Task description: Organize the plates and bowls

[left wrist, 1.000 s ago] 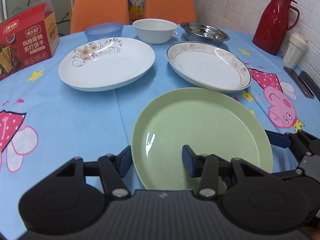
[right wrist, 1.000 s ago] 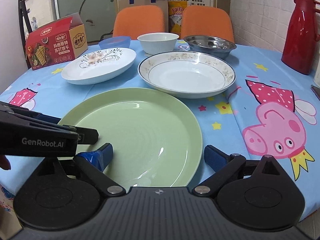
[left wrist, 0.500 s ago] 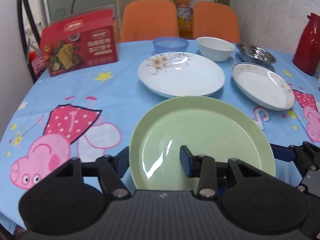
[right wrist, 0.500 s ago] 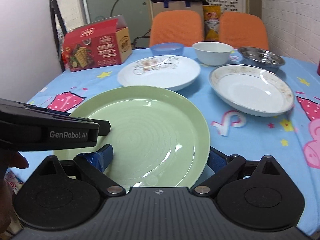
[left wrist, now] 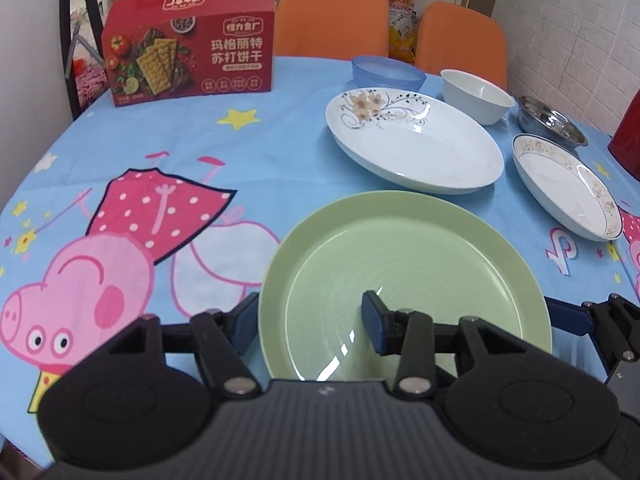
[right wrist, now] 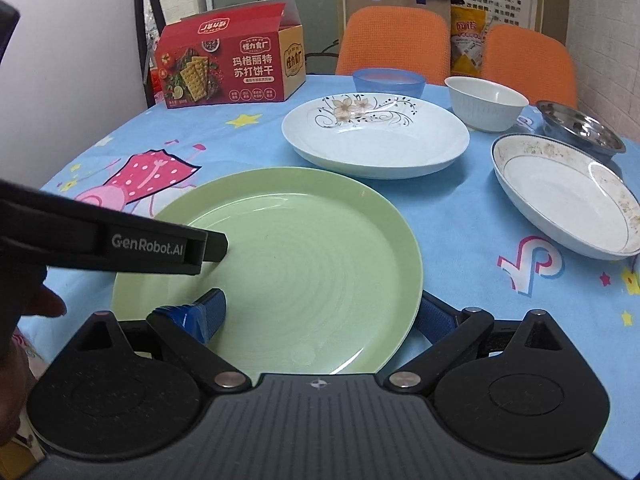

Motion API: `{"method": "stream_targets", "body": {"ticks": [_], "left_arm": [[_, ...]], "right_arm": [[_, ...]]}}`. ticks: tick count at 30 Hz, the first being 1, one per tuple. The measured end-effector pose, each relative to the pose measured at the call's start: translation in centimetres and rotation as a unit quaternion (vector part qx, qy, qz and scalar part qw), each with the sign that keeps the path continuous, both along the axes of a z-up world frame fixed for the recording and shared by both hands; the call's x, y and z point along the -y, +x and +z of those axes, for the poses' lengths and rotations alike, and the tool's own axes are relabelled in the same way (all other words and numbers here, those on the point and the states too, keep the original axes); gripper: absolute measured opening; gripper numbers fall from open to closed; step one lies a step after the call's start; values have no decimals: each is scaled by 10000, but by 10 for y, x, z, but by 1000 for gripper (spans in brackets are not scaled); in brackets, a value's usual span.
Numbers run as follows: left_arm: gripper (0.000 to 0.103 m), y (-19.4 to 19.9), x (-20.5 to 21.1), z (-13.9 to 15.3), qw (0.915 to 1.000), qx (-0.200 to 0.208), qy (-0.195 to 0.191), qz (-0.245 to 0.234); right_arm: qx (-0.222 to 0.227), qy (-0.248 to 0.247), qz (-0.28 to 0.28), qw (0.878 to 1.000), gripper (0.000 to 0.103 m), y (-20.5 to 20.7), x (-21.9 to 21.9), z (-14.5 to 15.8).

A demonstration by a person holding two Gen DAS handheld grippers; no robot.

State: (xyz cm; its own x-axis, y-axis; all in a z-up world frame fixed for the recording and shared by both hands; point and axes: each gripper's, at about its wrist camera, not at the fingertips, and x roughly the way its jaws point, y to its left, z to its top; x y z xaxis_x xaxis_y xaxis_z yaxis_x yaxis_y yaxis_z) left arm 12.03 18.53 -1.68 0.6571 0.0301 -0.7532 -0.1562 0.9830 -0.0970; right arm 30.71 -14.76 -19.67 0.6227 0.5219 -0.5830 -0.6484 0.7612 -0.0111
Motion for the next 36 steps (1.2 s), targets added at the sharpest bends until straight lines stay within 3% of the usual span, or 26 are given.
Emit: {"method": "stream_targets", "body": {"ticks": [4, 5, 8, 16, 26, 36], "left_arm": [[67, -5, -4, 6, 9997, 91, -225, -62], [72, -6, -6, 10, 9996, 177, -216, -55], [73, 0, -12, 25, 9992, 391, -75, 18], [73, 56, -17, 42, 9977, 542, 394, 118], [73, 120, -17, 39, 9969, 519, 597, -49], [73, 181, -20, 18, 9996, 165, 83, -229]], "right_arm": [[-109, 157, 18, 9998, 84, 2, 10, 8], [-42, 259, -54, 9996, 85, 2, 18, 14], [226, 341, -263, 9988, 86, 6, 35, 34], [211, 523, -491, 9972, 86, 46, 49, 53], [537, 417, -438, 9967, 87, 109, 29, 72], [470, 243, -109, 9985, 87, 169, -8, 60]]}}
